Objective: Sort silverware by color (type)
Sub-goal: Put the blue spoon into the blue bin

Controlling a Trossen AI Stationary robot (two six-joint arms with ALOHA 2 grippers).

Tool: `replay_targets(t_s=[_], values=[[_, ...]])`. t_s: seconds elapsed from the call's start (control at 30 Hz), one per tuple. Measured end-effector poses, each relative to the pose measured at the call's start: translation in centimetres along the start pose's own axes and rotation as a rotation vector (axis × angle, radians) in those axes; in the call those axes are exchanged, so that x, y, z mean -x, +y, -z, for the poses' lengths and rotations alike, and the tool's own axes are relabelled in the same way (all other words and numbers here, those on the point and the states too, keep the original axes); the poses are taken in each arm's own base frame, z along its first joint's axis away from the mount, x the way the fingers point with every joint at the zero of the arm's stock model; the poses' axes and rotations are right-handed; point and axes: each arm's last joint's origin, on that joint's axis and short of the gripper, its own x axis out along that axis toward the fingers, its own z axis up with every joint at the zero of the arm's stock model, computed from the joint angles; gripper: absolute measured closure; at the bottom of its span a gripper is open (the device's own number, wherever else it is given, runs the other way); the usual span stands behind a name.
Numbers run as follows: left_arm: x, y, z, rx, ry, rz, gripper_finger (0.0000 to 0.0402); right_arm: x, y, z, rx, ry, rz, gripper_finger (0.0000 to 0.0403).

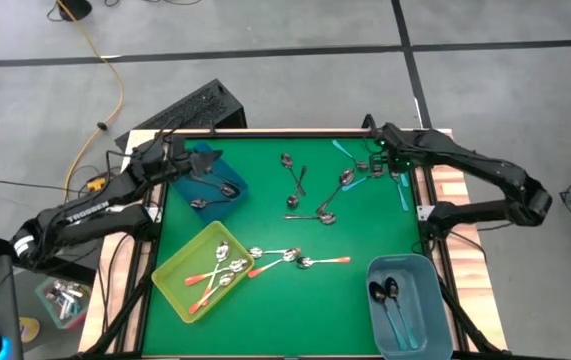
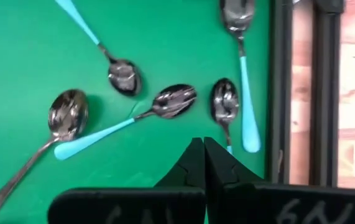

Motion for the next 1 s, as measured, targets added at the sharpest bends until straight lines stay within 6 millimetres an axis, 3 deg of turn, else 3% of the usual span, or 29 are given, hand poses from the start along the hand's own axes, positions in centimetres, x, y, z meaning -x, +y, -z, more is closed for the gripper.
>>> replay_targets(t_s=[0.17, 0.33, 0.53, 0.63, 0.8, 0.9, 1.0], values=[[-0.3, 0.1, 0.1, 0.004, 0.023, 0.013, 0.0401, -0.4, 0.7, 0.7, 0.063, 0.041, 0.021, 0.0400], [-0.3, 0.0, 0.1, 0.004, 0.025, 0.017, 0.0401, -0.7, 1.3, 0.5, -0.156, -0.031, 0.050, 0.0401], [-0.3, 0.0, 0.1, 0.004, 0.038, 0.029, 0.0401, 0.3, 3.7, 2.1, -0.349, -0.143, -0.067, 0.0402], [-0.3, 0.0, 0.2, 0.004, 0.046, 0.035, 0.0401, 0.8, 4.6, 3.1, -0.387, -0.139, -0.115, 0.0402], [-0.2, -0.1, 0.2, 0.003, 0.073, 0.062, 0.0401, 0.1, 7.9, 4.5, -0.367, -0.125, -0.228, 0.0402], [-0.2, -0.1, 0.3, -0.007, 0.082, 0.070, 0.0401, -0.6, 9.5, 3.9, -0.313, -0.122, -0.324, 0.0402], [-0.3, -0.1, 0.3, -0.007, 0.084, 0.067, 0.0401, -0.8, 10.0, 2.3, -0.302, -0.133, -0.313, 0.0402]])
